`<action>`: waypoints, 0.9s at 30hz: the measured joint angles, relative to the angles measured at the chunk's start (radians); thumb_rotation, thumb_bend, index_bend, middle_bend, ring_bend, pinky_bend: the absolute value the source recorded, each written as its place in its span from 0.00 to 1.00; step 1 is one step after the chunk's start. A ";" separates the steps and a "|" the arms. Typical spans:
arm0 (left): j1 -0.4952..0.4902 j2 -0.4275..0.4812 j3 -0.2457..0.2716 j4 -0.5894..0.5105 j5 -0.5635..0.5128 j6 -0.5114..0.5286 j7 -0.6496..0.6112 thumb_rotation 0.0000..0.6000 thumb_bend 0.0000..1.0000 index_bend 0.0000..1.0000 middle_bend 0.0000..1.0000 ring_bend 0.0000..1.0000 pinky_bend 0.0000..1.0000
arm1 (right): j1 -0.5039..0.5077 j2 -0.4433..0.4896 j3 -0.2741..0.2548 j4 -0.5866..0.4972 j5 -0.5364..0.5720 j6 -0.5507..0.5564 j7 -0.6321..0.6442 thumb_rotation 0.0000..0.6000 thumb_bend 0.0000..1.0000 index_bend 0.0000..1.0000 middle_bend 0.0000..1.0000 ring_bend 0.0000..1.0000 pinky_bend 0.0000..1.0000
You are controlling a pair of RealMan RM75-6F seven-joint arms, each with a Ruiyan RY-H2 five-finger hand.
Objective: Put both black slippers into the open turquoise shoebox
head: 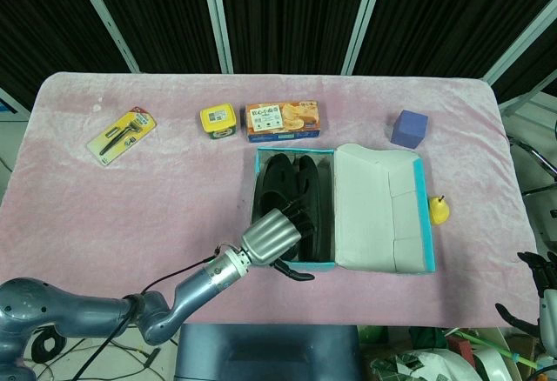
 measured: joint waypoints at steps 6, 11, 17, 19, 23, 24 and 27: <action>0.008 -0.009 0.011 -0.012 0.024 -0.004 0.002 0.00 0.00 0.31 0.33 0.14 0.05 | -0.002 -0.002 -0.001 0.005 0.001 0.002 0.006 1.00 0.01 0.21 0.17 0.07 0.20; 0.024 -0.001 0.015 -0.030 0.049 0.014 0.005 0.00 0.00 0.31 0.33 0.14 0.05 | -0.002 -0.003 -0.001 0.007 0.000 0.001 0.006 1.00 0.01 0.21 0.17 0.07 0.20; 0.039 0.010 0.002 -0.049 0.077 0.039 -0.006 0.00 0.00 0.31 0.33 0.14 0.05 | -0.001 -0.001 0.000 0.003 -0.002 0.002 0.004 1.00 0.01 0.21 0.17 0.07 0.20; 0.046 0.017 0.002 -0.060 0.086 0.044 -0.008 0.00 0.00 0.31 0.33 0.14 0.05 | -0.001 -0.001 0.000 0.002 -0.002 0.001 0.002 1.00 0.01 0.21 0.17 0.07 0.20; 0.066 0.042 0.018 -0.084 0.109 0.056 -0.003 0.00 0.00 0.31 0.33 0.14 0.05 | 0.002 -0.001 0.000 0.000 0.000 -0.004 -0.003 1.00 0.01 0.21 0.17 0.07 0.20; 0.072 0.048 0.022 -0.090 0.114 0.059 0.001 0.00 0.00 0.31 0.33 0.14 0.05 | 0.002 0.000 0.000 -0.001 0.000 -0.005 -0.004 1.00 0.01 0.21 0.17 0.07 0.20; 0.080 0.054 0.025 -0.096 0.109 0.055 0.011 0.00 0.00 0.30 0.34 0.14 0.05 | 0.004 0.000 0.001 -0.002 -0.001 -0.006 -0.007 1.00 0.01 0.21 0.17 0.07 0.20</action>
